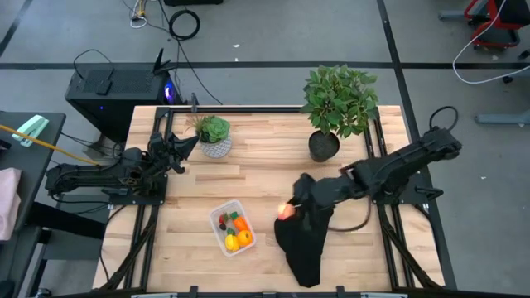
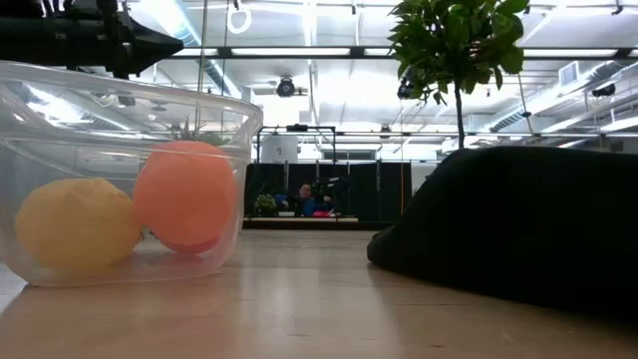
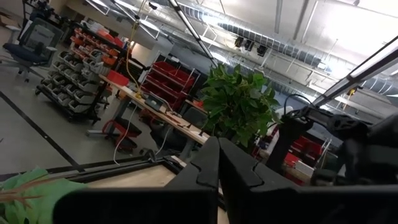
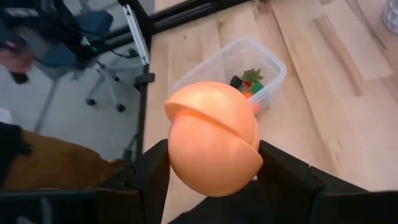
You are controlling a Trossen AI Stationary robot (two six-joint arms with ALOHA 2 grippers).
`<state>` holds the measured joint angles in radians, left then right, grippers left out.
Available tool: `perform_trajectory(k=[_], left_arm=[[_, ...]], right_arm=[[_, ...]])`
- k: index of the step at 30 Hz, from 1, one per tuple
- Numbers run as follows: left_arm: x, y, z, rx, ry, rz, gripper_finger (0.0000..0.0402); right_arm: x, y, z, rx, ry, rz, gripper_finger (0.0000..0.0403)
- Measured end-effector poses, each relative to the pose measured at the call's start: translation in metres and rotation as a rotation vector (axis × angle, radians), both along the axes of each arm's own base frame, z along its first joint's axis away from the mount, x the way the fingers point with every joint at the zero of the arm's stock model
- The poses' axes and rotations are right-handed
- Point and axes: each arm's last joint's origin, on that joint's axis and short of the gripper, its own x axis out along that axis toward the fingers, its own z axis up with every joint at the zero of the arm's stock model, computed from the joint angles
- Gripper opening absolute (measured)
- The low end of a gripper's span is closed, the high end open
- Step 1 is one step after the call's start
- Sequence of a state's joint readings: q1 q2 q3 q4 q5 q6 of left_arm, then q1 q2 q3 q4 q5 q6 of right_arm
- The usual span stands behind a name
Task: Pick and placing Produce into tupperware
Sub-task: Put the peach into the transparent bin
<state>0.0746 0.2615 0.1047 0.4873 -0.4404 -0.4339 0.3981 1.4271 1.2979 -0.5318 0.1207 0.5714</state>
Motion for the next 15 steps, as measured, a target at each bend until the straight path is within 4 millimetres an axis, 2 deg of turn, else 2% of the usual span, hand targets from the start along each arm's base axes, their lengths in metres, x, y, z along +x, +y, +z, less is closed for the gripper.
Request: perform_trajectory(k=[6, 11, 15], left_arm=[[0.0, 0.0, 0.0, 0.0, 0.001, 0.0, 0.0019], [0.0, 0.0, 0.0, 0.017, 0.012, 0.006, 0.0005], [0.0, 0.0, 0.0, 0.018, 0.009, 0.006, 0.0011]], right_arm=[[0.043, 0.001, -0.008, -0.078, 0.016, 0.076, 0.0216], [0.074, -0.003, -0.004, -0.138, -0.02, 0.115, 0.0215], [0.096, -0.008, 0.0, -0.17, -0.05, 0.123, 0.0216]])
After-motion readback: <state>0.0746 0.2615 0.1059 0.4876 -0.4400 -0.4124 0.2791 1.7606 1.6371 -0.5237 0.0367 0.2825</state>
